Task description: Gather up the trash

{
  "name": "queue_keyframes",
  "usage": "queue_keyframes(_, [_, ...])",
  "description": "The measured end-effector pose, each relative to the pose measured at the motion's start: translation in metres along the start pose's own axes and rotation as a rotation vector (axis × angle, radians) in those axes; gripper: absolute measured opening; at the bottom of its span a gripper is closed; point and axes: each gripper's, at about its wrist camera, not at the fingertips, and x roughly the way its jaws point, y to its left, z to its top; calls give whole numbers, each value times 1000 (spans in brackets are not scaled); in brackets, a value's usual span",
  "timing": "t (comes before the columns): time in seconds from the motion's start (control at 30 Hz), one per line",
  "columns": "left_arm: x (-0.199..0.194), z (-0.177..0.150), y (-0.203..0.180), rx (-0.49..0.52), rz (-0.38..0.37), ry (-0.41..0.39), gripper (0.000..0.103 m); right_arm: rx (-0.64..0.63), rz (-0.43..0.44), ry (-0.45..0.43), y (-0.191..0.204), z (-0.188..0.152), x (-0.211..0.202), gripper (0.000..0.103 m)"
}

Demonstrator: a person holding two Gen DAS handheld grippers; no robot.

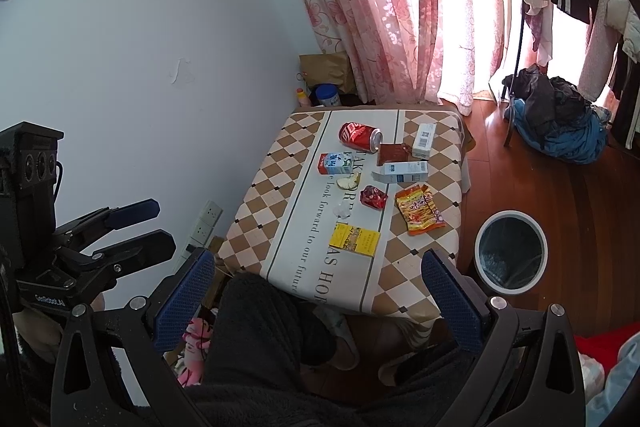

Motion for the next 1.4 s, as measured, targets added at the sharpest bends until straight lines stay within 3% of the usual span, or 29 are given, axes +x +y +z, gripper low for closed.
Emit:
queue_keyframes(0.2, [8, -1, 5, -12, 33, 1, 103, 35, -15, -10, -4, 2, 8, 103])
queue_keyframes(0.3, [34, -1, 19, -36, 157, -2, 103, 76, -48, 5, -20, 5, 31, 103])
queue_keyframes(0.43, [96, -4, 51, -70, 362, 36, 103, 125, -125, 68, -53, 12, 91, 103])
queue_keyframes(0.53, [155, -10, 86, -137, 421, 130, 103, 157, -190, 159, -89, 15, 159, 103])
queue_keyframes(0.7, [240, -26, 137, -345, 418, 284, 103, 171, -266, 327, -147, 16, 277, 103])
queue_keyframes(0.83, [296, -37, 151, -474, 407, 389, 103, 163, -324, 429, -184, 21, 357, 103])
queue_keyframes(1.0, [343, -41, 155, -565, 401, 482, 103, 116, -342, 494, -201, 24, 418, 103])
queue_keyframes(1.2, [365, -52, 158, -726, 357, 559, 103, 55, -361, 500, -196, 18, 457, 99])
queue_keyframes(1.27, [367, -59, 157, -799, 315, 567, 103, 37, -364, 479, -190, 16, 455, 89])
queue_keyframes(1.33, [369, -62, 153, -850, 277, 571, 100, 36, -368, 463, -189, 13, 447, 65])
queue_keyframes(1.4, [373, -63, 152, -903, 246, 566, 98, 61, -377, 459, -191, 11, 437, 49])
